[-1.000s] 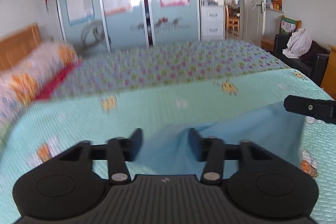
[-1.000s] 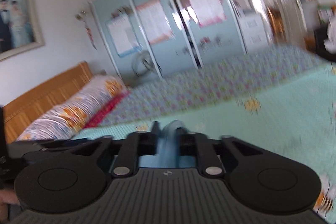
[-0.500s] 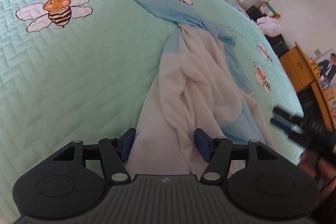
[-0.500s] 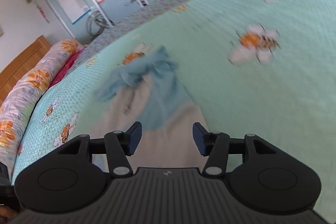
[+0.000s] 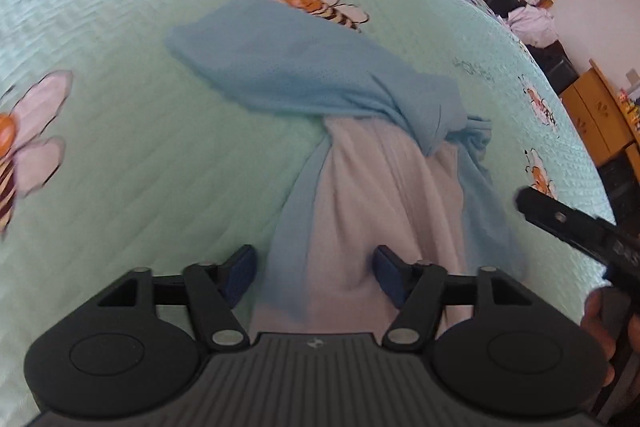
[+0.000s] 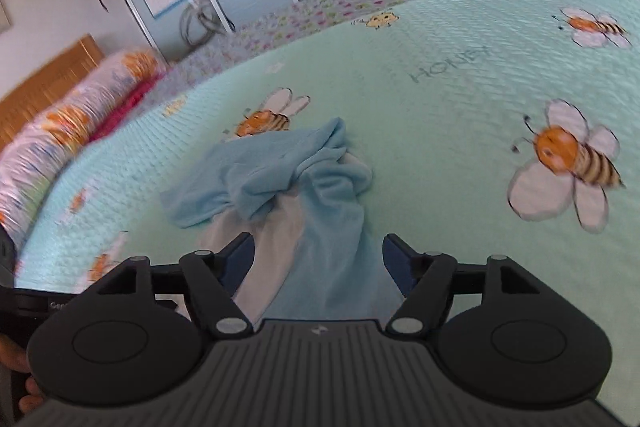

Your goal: Fold clothes

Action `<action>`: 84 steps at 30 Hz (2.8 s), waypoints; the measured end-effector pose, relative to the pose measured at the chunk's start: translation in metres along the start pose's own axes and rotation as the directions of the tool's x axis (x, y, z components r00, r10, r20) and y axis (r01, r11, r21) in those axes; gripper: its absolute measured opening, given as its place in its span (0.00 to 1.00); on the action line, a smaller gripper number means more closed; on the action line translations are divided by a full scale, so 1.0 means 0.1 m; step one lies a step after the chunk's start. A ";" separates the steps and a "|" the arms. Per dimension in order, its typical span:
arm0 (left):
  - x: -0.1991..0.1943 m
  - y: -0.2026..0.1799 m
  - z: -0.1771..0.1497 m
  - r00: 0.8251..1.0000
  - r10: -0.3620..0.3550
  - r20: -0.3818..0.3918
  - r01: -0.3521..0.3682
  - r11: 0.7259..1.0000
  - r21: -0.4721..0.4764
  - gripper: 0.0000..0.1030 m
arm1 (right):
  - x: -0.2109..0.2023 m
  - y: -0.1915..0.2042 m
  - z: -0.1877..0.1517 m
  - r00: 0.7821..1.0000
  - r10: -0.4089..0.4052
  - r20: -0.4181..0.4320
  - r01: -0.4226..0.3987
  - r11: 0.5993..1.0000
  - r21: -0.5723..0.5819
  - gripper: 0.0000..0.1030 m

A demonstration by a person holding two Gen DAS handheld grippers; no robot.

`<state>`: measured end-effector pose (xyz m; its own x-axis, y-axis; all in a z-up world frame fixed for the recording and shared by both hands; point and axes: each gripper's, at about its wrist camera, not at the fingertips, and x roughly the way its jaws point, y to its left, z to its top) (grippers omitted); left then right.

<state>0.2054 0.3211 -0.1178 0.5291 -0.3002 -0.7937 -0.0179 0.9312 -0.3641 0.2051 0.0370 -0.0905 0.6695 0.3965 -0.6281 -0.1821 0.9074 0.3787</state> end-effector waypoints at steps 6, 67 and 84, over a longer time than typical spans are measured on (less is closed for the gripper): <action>0.18 -0.24 0.07 0.999 -0.008 0.046 0.004 0.996 0.090 0.20 | 0.55 0.05 0.03 0.993 -0.004 -0.119 -0.007 0.996 -0.089 0.00; -1.22 1.19 -1.10 0.961 0.146 0.233 -0.052 0.929 -0.367 0.62 | -0.20 0.66 -1.18 0.973 0.224 -0.058 -0.211 0.962 0.175 0.55; -1.86 1.80 -0.71 0.837 0.320 0.444 -0.037 0.842 -0.538 0.07 | -0.12 0.51 -0.55 0.969 0.245 0.038 -0.245 0.925 0.292 0.21</action>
<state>0.0435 0.5296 -0.0702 0.8135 0.1388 -0.5648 -0.4914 0.6836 -0.5397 0.1482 0.0860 -0.1014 0.6311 0.6011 -0.4902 -0.1221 0.7011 0.7025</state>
